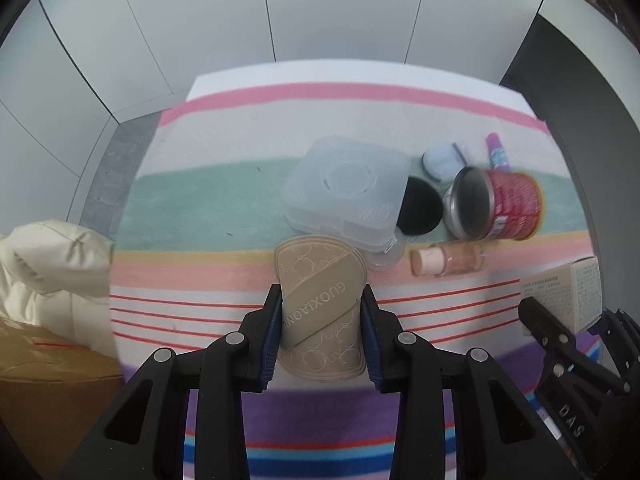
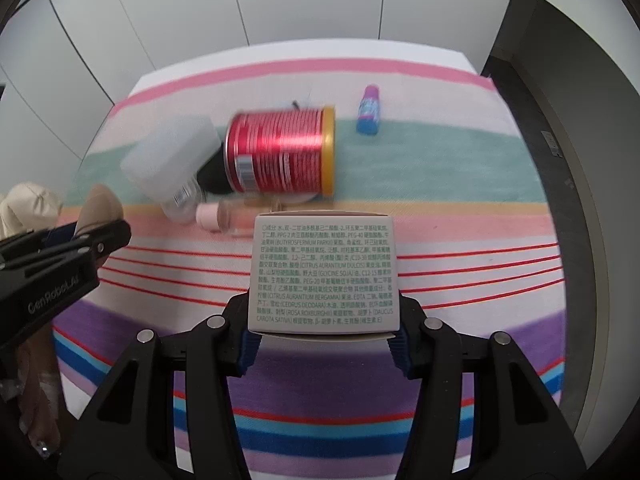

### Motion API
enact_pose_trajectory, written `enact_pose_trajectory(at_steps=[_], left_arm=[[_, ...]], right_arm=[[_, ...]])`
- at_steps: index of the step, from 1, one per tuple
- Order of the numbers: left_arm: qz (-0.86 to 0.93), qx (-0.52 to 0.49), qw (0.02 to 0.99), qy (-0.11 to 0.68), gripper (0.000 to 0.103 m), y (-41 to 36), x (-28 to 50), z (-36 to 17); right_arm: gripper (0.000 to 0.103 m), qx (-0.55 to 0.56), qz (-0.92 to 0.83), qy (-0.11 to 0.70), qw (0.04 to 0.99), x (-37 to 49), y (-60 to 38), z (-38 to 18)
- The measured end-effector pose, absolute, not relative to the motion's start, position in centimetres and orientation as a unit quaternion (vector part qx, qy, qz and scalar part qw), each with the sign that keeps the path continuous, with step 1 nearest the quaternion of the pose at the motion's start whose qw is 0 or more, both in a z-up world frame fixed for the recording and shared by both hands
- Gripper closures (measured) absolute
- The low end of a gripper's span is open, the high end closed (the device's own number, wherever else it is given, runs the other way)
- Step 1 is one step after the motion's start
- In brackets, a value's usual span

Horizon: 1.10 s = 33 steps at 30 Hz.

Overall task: Organize objects
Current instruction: 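Close the left tool on the sponge puff while the right tool grips the cream box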

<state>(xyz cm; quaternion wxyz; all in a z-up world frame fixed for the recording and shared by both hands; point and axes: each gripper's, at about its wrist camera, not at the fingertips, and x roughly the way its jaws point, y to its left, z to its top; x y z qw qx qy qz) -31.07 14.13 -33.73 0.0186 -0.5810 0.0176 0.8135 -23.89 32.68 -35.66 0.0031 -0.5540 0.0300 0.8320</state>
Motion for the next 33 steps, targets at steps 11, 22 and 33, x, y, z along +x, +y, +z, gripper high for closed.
enact_pose_trajectory(at_steps=[11,22,33], left_arm=[[0.845,-0.535,-0.001,0.014,0.067,14.1,-29.7,-23.2],[0.868,-0.496,0.000,-0.012,0.067,13.0,-28.2,-11.6],[0.888,-0.460,-0.006,-0.016,0.067,12.7,-25.0,-5.2]], right_arm=[[0.049,-0.517,0.856,0.015,0.016,-24.3,32.8,-25.8],[0.049,-0.480,0.877,0.017,-0.014,-24.1,31.7,-14.7],[0.049,-0.454,0.891,0.009,-0.025,-22.9,30.2,-8.1]])
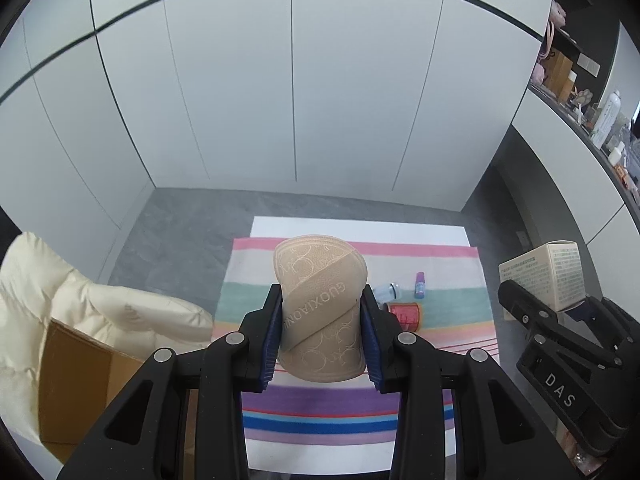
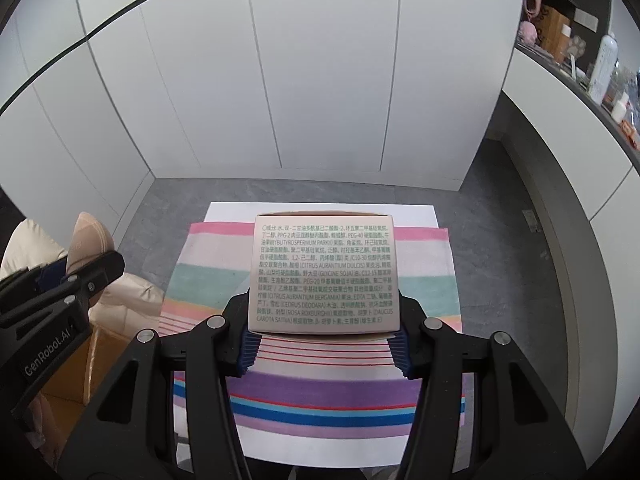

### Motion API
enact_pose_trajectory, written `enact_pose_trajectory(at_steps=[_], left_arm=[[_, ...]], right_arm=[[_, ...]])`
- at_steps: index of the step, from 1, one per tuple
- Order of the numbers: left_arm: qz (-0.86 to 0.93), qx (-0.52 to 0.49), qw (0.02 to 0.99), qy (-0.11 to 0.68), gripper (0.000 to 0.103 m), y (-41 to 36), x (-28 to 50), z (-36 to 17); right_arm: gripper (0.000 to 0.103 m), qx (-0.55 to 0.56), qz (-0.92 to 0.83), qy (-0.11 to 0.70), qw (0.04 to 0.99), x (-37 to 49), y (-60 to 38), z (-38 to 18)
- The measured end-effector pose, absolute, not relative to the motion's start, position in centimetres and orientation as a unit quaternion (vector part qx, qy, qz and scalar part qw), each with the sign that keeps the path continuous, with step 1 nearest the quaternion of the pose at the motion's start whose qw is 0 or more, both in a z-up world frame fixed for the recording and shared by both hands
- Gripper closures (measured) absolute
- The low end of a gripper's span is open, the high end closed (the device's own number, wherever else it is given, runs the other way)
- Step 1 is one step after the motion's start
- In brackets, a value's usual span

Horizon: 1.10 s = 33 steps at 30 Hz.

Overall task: Organize objects
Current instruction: 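Close the left tool on the sponge puff while the right tool grips the cream box, then carry the sponge puff with the left tool while the right tool carries the cream box to the cardboard box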

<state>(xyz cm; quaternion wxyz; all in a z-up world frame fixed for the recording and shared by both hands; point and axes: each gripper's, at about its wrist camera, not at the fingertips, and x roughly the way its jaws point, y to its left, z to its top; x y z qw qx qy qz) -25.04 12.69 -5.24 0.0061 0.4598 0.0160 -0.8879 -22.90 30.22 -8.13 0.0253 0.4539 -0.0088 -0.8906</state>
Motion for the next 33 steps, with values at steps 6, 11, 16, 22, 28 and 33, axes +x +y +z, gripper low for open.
enact_pose_trajectory(at_steps=[6,11,16,22,28,33], left_arm=[[-0.886,0.464,0.000,0.021,0.067,12.9,-23.5,-4.9],[-0.887,0.461,0.002,0.021,0.067,12.9,-22.4,-4.5],[-0.893,0.451,0.011,0.006,0.067,12.9,-20.9,-4.6],[-0.893,0.451,0.001,-0.003,0.067,13.2,-17.4,-5.3],[-0.890,0.455,-0.015,-0.003,0.067,13.1,-14.2,-5.9],[-0.895,0.445,-0.023,0.000,0.067,12.8,-10.8,-5.3]], right_arm=[[0.049,0.450,-0.893,-0.011,0.026,-21.6,30.4,-7.8],[0.049,0.449,-0.893,-0.016,0.020,-20.5,31.2,-7.9],[0.049,0.446,-0.895,-0.021,0.006,-19.0,32.1,-7.9],[0.049,0.440,-0.897,-0.034,0.006,-15.9,33.2,-7.6],[0.049,0.432,-0.901,-0.029,0.005,-12.0,33.2,-6.9],[0.049,0.426,-0.904,-0.036,0.007,-8.5,33.4,-6.9]])
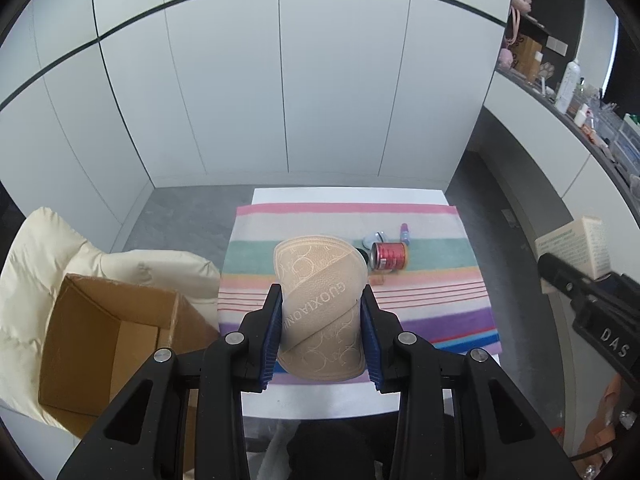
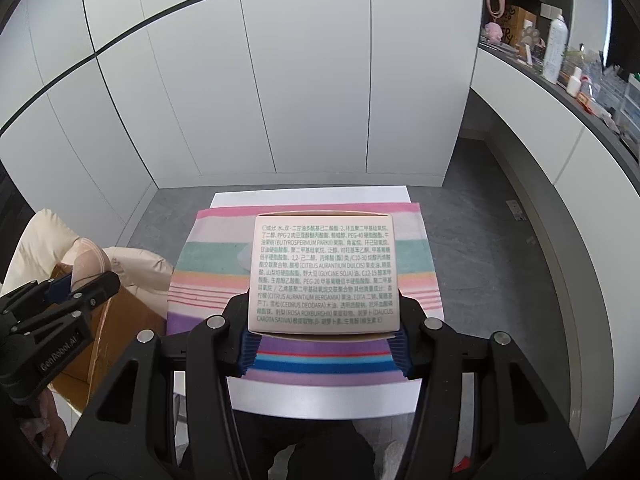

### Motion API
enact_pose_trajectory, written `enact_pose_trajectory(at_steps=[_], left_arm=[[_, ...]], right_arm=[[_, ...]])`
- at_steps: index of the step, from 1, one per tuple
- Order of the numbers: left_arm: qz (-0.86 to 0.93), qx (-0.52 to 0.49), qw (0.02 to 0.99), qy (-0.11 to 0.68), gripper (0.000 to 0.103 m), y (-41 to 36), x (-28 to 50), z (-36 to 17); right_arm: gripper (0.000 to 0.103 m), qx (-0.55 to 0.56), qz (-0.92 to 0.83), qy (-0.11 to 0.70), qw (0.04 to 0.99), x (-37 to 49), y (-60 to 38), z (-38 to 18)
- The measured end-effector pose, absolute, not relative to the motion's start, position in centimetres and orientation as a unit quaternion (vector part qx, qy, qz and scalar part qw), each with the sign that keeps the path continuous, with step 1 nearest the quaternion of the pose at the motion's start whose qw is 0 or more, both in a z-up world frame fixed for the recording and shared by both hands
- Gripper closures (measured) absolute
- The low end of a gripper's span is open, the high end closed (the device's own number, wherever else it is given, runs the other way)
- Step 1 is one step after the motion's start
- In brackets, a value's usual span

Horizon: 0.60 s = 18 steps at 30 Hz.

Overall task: Organize objects
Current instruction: 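Carry the sponge puff with the left tool while the right tool carries the cream box to the cardboard box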

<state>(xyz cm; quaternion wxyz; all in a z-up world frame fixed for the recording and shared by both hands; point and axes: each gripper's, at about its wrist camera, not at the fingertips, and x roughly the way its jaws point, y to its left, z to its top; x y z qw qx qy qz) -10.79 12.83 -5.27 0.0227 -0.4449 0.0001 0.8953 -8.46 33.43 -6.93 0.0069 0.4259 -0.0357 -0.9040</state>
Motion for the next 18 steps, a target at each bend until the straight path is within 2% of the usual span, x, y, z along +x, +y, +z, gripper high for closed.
enact_pose_trajectory(at_steps=[10,18], left_arm=[[0.904,-0.426,0.027,0.003,0.066,12.9,-5.7,-4.2],[0.896,-0.442,0.038,-0.010,0.066,12.1,-2.4,-5.7]], right_arm=[[0.049,0.432,-0.901,-0.035,0.009,-2.6,33.6,-8.8],[0.049,0.455,-0.890,-0.043,0.014,0.7,33.9,-11.3]])
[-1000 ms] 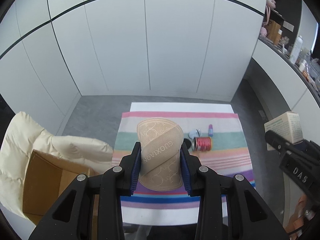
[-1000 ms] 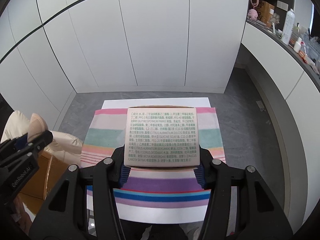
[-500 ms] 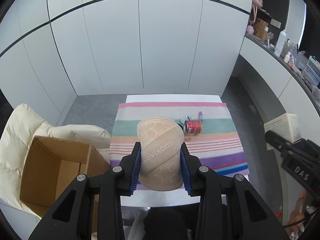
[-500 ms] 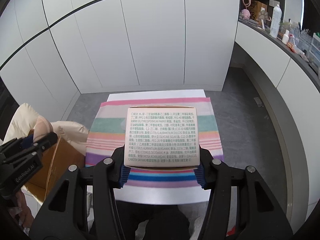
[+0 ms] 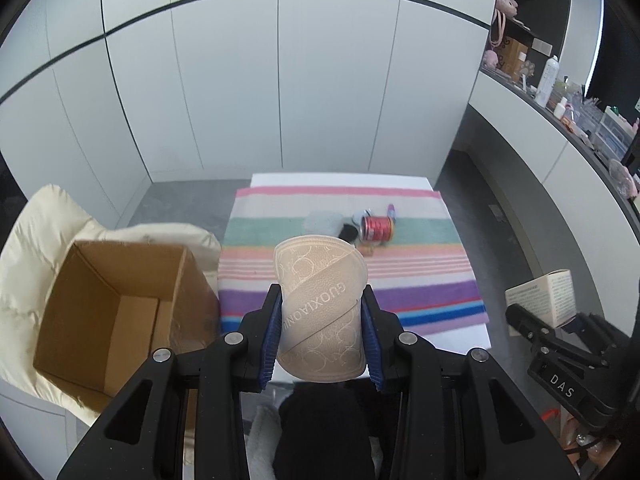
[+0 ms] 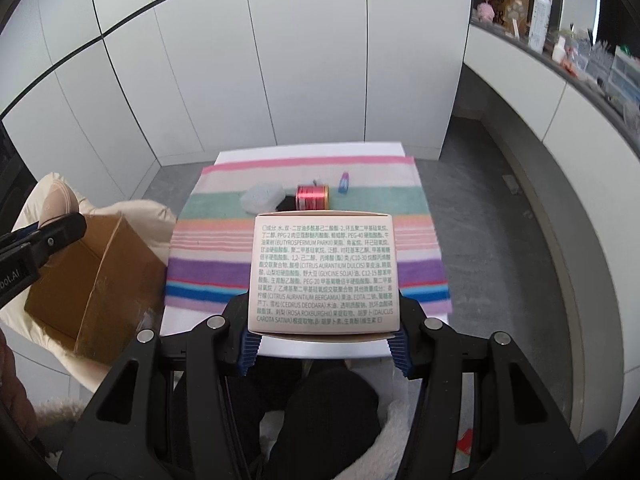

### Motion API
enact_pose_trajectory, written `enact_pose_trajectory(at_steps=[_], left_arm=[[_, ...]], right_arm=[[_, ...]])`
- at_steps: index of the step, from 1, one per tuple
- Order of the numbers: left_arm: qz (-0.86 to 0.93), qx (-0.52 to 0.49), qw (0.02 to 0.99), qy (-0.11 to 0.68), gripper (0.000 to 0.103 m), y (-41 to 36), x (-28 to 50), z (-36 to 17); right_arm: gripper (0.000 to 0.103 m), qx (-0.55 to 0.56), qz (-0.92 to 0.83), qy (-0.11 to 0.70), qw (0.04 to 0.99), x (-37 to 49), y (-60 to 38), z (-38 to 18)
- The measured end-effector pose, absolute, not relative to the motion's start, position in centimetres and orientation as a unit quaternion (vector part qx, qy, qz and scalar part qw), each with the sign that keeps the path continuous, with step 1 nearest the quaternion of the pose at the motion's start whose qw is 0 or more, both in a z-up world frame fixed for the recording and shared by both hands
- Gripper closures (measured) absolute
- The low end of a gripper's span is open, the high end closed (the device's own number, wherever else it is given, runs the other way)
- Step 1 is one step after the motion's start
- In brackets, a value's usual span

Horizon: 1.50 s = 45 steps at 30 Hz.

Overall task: Organize objects
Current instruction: 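Carry the sponge puff with the left tool while the right tool carries the cream box to the cardboard box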

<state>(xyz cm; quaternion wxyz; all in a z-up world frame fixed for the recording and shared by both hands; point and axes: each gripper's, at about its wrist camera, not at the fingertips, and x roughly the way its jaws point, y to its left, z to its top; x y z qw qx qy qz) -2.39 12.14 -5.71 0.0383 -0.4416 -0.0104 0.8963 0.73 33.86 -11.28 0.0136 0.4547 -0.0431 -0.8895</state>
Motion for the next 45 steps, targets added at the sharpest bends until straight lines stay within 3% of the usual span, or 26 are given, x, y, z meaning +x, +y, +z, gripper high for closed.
enact_pose_trajectory(at_steps=[17,29,45], left_arm=[[0.892,-0.450,0.054,0.005,0.066,11.9,0.0,-6.8],[0.887,-0.459,0.049,-0.027,0.066,10.0,0.1,-7.8],[0.883,-0.460,-0.046,-0.082,0.066,0.6,3.2,-8.3]], right_arm=[[0.049,0.474,-0.879,-0.058,0.003,4.6,35.2,-12.8],[0.049,0.487,-0.872,-0.052,-0.017,3.8,35.3,-13.1],[0.049,0.497,-0.862,0.013,0.102,2.8,23.4,-13.3]])
